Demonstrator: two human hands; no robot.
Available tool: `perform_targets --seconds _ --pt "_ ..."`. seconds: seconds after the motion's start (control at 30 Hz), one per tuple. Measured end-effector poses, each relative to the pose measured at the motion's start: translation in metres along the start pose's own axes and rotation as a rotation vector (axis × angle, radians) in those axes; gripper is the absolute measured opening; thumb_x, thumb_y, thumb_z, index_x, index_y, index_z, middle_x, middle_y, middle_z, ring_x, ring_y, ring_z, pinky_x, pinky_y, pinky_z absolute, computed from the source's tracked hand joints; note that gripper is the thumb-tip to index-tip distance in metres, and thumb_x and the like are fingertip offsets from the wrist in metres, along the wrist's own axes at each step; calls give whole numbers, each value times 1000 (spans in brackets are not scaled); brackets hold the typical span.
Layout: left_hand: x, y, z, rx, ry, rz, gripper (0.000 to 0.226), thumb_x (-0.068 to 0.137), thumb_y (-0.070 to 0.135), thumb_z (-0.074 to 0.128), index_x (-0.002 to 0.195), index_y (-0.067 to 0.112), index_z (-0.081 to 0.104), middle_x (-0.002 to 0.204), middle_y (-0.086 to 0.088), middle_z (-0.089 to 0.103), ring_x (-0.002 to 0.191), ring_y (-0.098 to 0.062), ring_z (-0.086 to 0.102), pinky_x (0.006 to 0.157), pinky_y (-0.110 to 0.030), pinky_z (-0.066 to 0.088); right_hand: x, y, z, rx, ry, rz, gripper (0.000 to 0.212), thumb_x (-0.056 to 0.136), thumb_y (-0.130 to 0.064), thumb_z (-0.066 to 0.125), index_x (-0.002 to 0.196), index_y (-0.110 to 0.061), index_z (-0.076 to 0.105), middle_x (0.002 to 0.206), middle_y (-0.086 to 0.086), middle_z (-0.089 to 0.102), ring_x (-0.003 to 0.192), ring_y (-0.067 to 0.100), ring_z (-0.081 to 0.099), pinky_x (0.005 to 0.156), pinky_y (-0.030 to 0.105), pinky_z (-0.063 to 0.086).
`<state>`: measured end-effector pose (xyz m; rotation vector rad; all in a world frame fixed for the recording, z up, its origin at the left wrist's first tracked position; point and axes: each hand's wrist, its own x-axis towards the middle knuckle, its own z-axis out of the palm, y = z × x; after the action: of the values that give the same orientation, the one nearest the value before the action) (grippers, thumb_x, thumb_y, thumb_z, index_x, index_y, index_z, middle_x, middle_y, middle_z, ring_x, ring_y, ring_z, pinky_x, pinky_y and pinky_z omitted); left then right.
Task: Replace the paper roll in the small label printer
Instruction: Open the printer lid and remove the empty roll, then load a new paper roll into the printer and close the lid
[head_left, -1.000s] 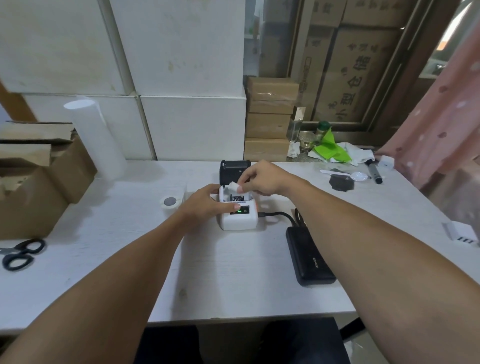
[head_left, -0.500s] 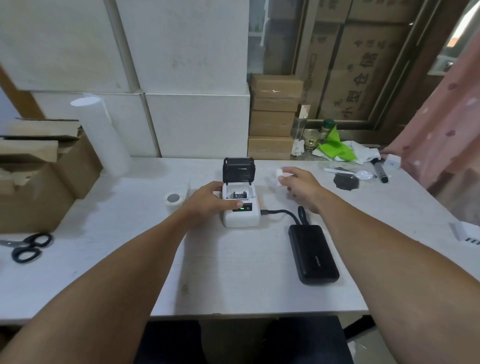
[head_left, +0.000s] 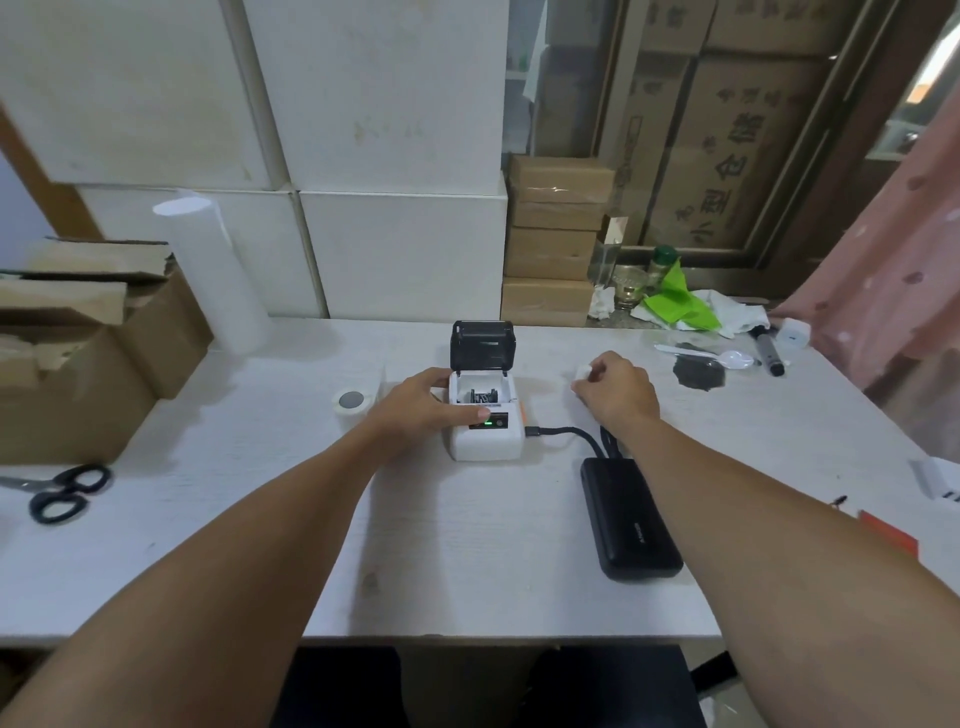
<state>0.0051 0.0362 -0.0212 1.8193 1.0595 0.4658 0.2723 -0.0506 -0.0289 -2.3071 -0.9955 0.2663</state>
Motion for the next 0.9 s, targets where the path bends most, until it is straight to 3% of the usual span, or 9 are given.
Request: perform_targets --seconds 0.13,0.3,0.47,0.53,0.63,0.7,0.77,0.83,0.9 --pt "2 -1 0 -19 -5 -5 59 72 44 90 122 36 60 105 18 68 102 -4 63 77 -16 43 0 -4 0 -83 -6 -6 24 87 -34 69 107 -20 64 106 8 72 103 33 63 89 39 51" --pt "1 2 -2 -11 -18 -11 60 69 46 90 123 34 66 113 15 73 108 -7 67 87 -23 47 -3 -9 -5 -103 -67 21 36 81 -35 71 113 -21 61 110 6 70 104 31 63 82 35 49" --pt "-2 14 -4 -21 -74 -64 49 77 34 88 120 30 64 105 22 66 98 3 62 73 -14 42 -9 -13 -14 -130 -44 -15 53 87 -47 69 127 -16 56 127 7 64 118 32 59 91 38 46" --pt "-4 18 -3 7 -64 -81 51 77 35 88 121 28 63 105 19 66 107 -8 64 77 -18 45 -12 -18 -23 -146 2 -52 53 88 -48 66 128 -15 56 128 8 63 118 32 59 92 39 46" --pt "-8 26 -4 128 -17 -95 84 76 45 87 146 16 51 137 3 58 129 -22 54 93 -28 41 -18 -31 -38 -141 91 -127 52 89 -46 65 128 -13 57 128 10 62 117 32 57 90 40 46" --pt "-13 29 -6 235 29 -56 94 76 53 84 152 13 44 151 -3 47 135 -26 50 97 -31 41 -22 -40 -45 -107 144 -186 45 90 -45 64 122 -13 57 123 8 61 114 31 56 83 38 44" --pt "-18 30 -11 291 92 7 78 81 56 78 143 14 54 144 -6 51 128 -25 54 94 -32 43 -28 -51 -49 -79 171 -253 38 92 -43 62 117 -15 58 116 2 59 111 27 55 78 35 41" --pt "-26 29 -19 364 173 88 45 90 52 70 118 17 68 120 -4 58 110 -23 58 84 -32 43 -35 -63 -49 -51 165 -313 29 93 -39 60 113 -18 60 110 -5 57 106 22 55 76 33 41" --pt "-33 24 -30 490 262 153 26 95 46 65 94 20 66 101 1 55 97 -22 59 77 -33 42 -42 -77 -45 -19 133 -355 19 95 -34 57 107 -21 63 106 -7 60 98 19 57 74 34 44"
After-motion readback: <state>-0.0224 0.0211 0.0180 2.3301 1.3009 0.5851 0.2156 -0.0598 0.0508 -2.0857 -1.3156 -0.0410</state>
